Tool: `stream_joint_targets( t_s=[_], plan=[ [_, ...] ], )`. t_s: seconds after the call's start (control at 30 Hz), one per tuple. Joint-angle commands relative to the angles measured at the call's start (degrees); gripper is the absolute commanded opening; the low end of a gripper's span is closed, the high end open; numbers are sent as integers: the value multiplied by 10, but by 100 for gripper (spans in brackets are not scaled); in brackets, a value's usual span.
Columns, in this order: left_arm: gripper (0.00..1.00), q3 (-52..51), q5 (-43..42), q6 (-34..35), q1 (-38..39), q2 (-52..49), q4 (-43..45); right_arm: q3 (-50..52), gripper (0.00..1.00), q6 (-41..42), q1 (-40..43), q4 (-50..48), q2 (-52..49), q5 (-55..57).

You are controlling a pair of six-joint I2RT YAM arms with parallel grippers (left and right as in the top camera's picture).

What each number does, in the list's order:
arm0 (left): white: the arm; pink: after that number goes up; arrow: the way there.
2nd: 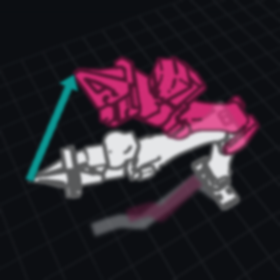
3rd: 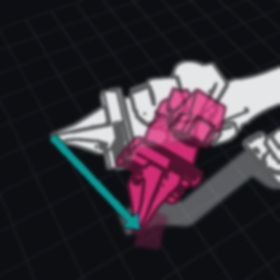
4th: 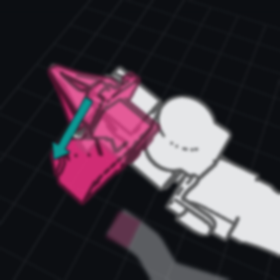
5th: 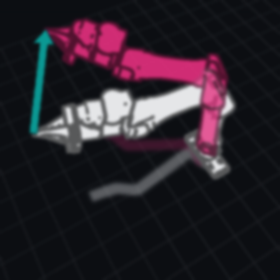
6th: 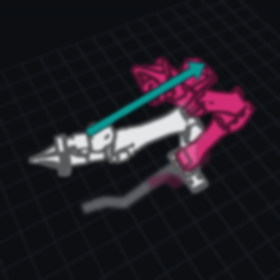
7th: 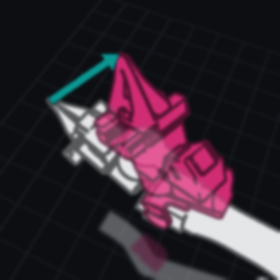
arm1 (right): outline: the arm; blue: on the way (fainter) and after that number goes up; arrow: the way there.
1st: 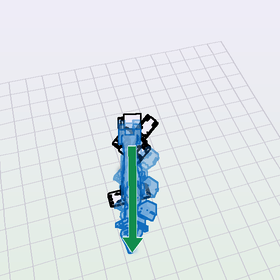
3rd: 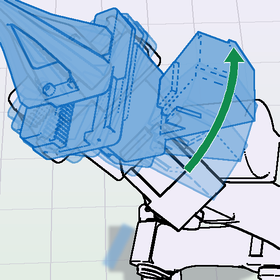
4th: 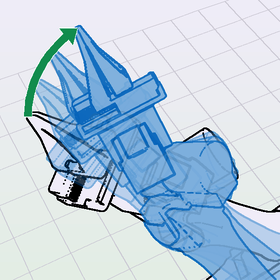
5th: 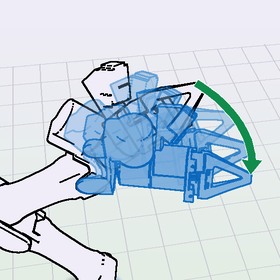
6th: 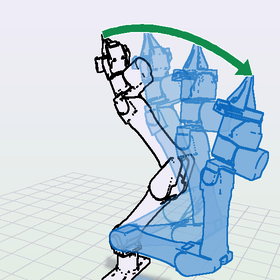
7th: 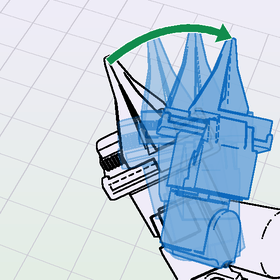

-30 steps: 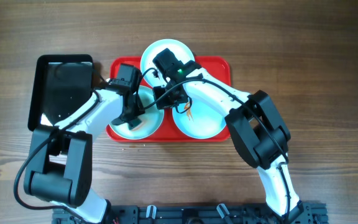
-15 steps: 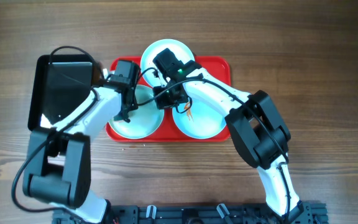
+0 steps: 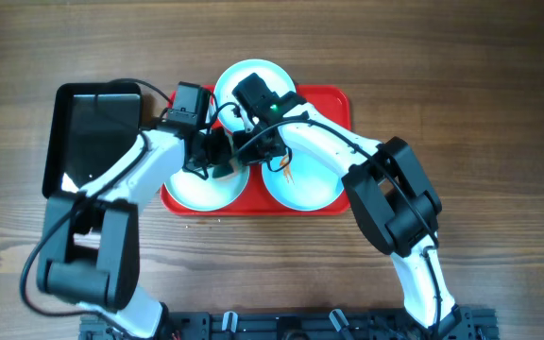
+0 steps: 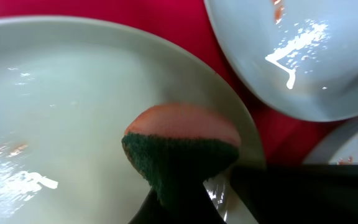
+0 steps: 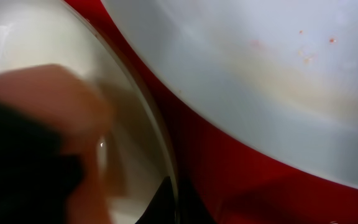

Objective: Clean dirty plates on tray and stack at the side
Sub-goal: 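Scrub the lower-left plate with the sponge in the left gripper, then tilt the held top plate up with the right gripper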

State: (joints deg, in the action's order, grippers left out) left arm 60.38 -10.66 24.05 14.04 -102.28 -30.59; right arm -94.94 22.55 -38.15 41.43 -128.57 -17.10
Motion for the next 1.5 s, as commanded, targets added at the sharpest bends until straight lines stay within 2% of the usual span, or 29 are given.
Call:
stream_joint_targets(
  t_s=[0.0, 0.2, 0.4, 0.6, 0.77, 0.93, 1.13, 1.2, 1.47],
  plan=[
    [4, -5, -33, 6, -1, -43, 19, 6, 4, 0, 1, 3, -14, 8],
    [4, -5, 98, 5, -30, -53, -20, 6, 4, 0, 1, 12, -14, 8],
    [4, -5, 178, 1, -83, -53, -85, 6, 4, 0, 1, 11, -14, 10],
    [4, 3, 178, -11, -116, -53, -135, 6, 4, 0, 1, 10, -14, 10],
    [4, 34, 178, 0, -117, -51, -217, 6, 4, 0, 1, 10, -14, 10],
    [4, 43, 173, 9, -117, -33, -259, 6, 4, 0, 1, 10, -14, 10],
    [4, 43, 111, 6, -117, 25, -264, 4, 4, -2, 1, 6, -13, 10],
    [4, 43, 81, -15, -117, 55, -260, -1, 4, -16, 1, 5, -8, 10],
    [4, 43, 16, -18, -117, 158, -253, -28, 4, -31, 2, 22, 58, 87]
  ],
)
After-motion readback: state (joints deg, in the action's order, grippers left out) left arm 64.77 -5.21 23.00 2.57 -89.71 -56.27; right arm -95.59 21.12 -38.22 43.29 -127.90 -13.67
